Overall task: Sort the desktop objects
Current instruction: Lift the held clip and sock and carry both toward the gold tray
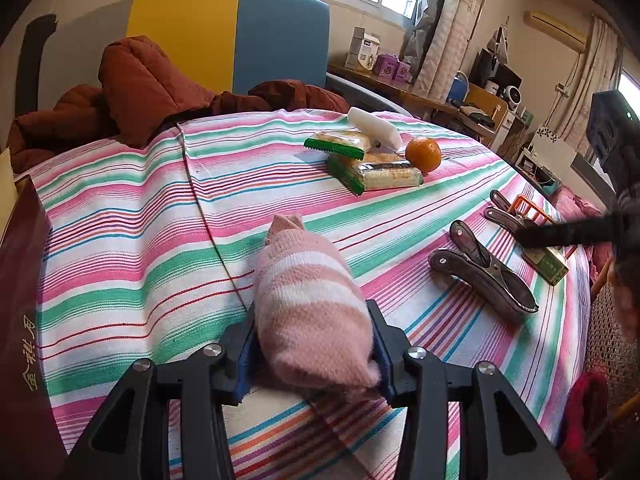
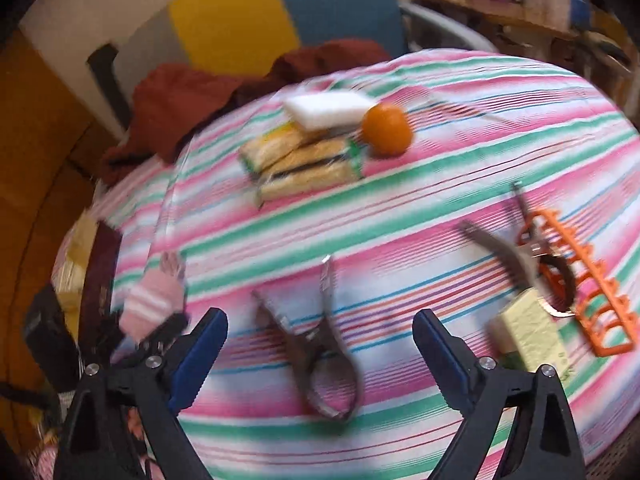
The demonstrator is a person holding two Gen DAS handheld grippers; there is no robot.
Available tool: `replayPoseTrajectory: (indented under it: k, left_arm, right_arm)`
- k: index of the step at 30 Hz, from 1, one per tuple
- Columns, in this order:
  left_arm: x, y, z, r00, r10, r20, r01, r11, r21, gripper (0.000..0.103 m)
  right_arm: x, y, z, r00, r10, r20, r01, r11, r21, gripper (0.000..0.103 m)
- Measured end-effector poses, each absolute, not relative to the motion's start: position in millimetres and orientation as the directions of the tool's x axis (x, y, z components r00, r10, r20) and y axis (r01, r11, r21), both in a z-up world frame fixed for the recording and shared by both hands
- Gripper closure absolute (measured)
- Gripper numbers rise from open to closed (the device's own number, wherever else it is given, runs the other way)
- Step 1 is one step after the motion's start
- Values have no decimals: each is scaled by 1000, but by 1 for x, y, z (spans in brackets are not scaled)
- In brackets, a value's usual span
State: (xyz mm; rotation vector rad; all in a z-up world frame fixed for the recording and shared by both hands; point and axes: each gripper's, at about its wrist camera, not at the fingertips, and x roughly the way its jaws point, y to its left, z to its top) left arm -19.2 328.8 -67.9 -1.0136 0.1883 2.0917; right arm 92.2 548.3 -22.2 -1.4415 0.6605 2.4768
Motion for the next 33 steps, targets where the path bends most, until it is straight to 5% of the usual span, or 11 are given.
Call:
replayPoseTrajectory:
  k: [3,5,9,12,18,33]
  left_arm:
    - [-19,329,-68,-371,590,-717,-709,-679,-191,56]
    - [-19,329,-68,-372,589,-718,-709,-679,-190,56]
    - [-18,332,-68,-372,582,-723,-718,-674,-174,51]
    - [-16,335,-68,-379,573,-727,-724,-672,-153,50]
    - [-19,328,-65,-388,569,-725,-698,-695,-172,66]
    - [11,284,-44,-366,576,-731,-672,-707,-221,69]
  right_arm:
    - [79,520,-35,-413,40,-910,-312,-945,100,25]
    - [73,511,-51,-338,111,-934,-299,-954,-5,43]
    - [72,510,-62,-319,103,-942,-322,-947,6,48]
    - [73,506,-60,-340,96,-936,-317,-948,18,65]
    - [79,497,-59,-359,47,-932,-295,-953,65,65]
    - [91,481,-59,-445,-343,-827,-298,-814,498,65]
